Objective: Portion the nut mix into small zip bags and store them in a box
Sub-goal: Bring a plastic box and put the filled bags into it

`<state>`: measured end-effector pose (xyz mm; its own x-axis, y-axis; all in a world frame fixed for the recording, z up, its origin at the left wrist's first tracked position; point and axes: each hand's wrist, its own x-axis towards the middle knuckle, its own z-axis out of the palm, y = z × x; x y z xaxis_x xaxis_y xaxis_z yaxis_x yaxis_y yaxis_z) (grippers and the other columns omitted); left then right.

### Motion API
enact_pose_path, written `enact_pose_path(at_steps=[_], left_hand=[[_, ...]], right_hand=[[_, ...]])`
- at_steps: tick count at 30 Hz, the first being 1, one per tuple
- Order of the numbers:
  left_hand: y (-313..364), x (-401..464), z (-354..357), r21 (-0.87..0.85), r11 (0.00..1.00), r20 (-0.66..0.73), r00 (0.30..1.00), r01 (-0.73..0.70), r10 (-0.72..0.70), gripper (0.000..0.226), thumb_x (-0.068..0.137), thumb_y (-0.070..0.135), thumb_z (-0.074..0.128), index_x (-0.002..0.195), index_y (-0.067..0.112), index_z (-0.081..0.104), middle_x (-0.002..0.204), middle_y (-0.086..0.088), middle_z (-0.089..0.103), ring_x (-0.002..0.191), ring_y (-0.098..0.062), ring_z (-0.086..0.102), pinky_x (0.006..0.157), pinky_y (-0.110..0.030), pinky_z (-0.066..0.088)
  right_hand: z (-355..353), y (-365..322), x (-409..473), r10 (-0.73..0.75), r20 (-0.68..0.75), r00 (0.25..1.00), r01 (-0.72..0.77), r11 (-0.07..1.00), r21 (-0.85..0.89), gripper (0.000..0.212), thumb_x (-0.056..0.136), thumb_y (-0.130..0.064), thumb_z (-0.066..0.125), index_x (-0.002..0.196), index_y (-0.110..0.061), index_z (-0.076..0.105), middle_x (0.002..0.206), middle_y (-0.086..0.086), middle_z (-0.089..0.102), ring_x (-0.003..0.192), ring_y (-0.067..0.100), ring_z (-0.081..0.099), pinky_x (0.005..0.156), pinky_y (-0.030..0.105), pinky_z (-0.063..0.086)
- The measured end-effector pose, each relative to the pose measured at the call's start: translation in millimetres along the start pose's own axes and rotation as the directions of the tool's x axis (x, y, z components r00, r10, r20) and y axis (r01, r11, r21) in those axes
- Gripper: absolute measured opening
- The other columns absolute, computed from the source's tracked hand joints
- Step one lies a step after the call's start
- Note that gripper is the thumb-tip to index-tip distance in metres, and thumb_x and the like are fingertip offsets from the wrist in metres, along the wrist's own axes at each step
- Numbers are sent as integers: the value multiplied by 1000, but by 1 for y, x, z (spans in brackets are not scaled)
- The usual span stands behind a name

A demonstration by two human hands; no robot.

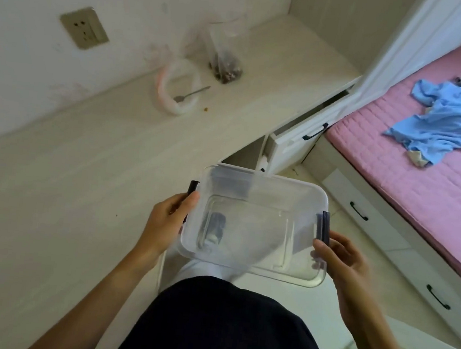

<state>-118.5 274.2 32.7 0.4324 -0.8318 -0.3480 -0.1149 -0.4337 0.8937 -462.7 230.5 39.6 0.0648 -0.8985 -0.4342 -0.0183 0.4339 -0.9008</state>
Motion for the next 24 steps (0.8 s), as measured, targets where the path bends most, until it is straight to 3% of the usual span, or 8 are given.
enact_pose_path(at_steps=[3, 6, 9, 12, 15, 19, 22, 24], left_hand=[[20, 69, 6, 54, 998, 83, 996, -33, 28, 71, 81, 79, 59, 88, 8, 64, 64, 14, 44, 59, -2, 43, 61, -21, 44], [48, 141, 12, 85, 995, 182, 983, -50, 34, 70, 87, 76, 61, 82, 7, 56, 65, 10, 37, 59, -6, 39, 63, -27, 40], [78, 210, 20, 118, 991, 261, 965, -54, 22, 71, 84, 79, 61, 93, 9, 67, 69, 10, 46, 61, -5, 45, 66, -30, 44], [103, 270, 32, 130, 990, 339, 941, -62, 15, 57, 81, 81, 60, 89, 25, 71, 76, 12, 54, 66, -3, 51, 68, -32, 48], [124, 314, 51, 128, 986, 384, 922, -107, 50, 61, 85, 78, 60, 90, 18, 71, 67, 13, 45, 62, -3, 47, 66, -30, 45], [144, 355, 77, 116, 983, 438, 896, -143, 79, 74, 85, 78, 61, 95, 5, 65, 69, 8, 44, 63, -6, 44, 64, -31, 42], [151, 376, 93, 90, 987, 469, 880, -134, 76, 68, 81, 82, 61, 85, 15, 68, 66, 11, 44, 62, -4, 44, 60, -24, 42], [155, 389, 103, 91, 988, 472, 879, -128, 70, 62, 80, 82, 61, 92, 23, 74, 74, 7, 54, 68, -4, 51, 64, -26, 46]], right_hand=[[13, -9, 37, 21, -69, 997, -20, 1000, 20, 48, 76, -36, 81, 121, -23, 69, 105, 7, 76, 92, 23, 73, 84, 38, 53], [32, -29, 74, 54, -159, 986, -47, 998, 46, 50, 75, -40, 81, 121, -24, 69, 104, 5, 77, 93, 25, 74, 83, 39, 54], [52, -51, 112, 89, -245, 965, -74, 995, 72, 53, 75, -41, 81, 123, -23, 68, 105, 3, 77, 92, 23, 74, 86, 41, 56], [65, -74, 148, 103, -303, 947, -80, 993, 86, 57, 72, -44, 81, 123, -22, 66, 105, 2, 77, 93, 22, 75, 82, 36, 57], [69, -93, 176, 109, -342, 933, -87, 993, 81, 55, 74, -41, 79, 123, -21, 66, 102, 0, 77, 91, 18, 75, 73, 26, 58], [67, -110, 205, 115, -406, 907, -81, 992, 100, 53, 75, -38, 78, 123, -21, 65, 100, 0, 77, 90, 17, 75, 70, 24, 58], [62, -117, 225, 133, -417, 899, -93, 989, 114, 54, 73, -39, 78, 122, -22, 65, 100, 0, 78, 90, 17, 75, 74, 26, 57], [57, -121, 240, 143, -418, 897, -103, 988, 117, 51, 74, -39, 79, 120, -23, 65, 99, -1, 78, 90, 18, 75, 77, 29, 57]])
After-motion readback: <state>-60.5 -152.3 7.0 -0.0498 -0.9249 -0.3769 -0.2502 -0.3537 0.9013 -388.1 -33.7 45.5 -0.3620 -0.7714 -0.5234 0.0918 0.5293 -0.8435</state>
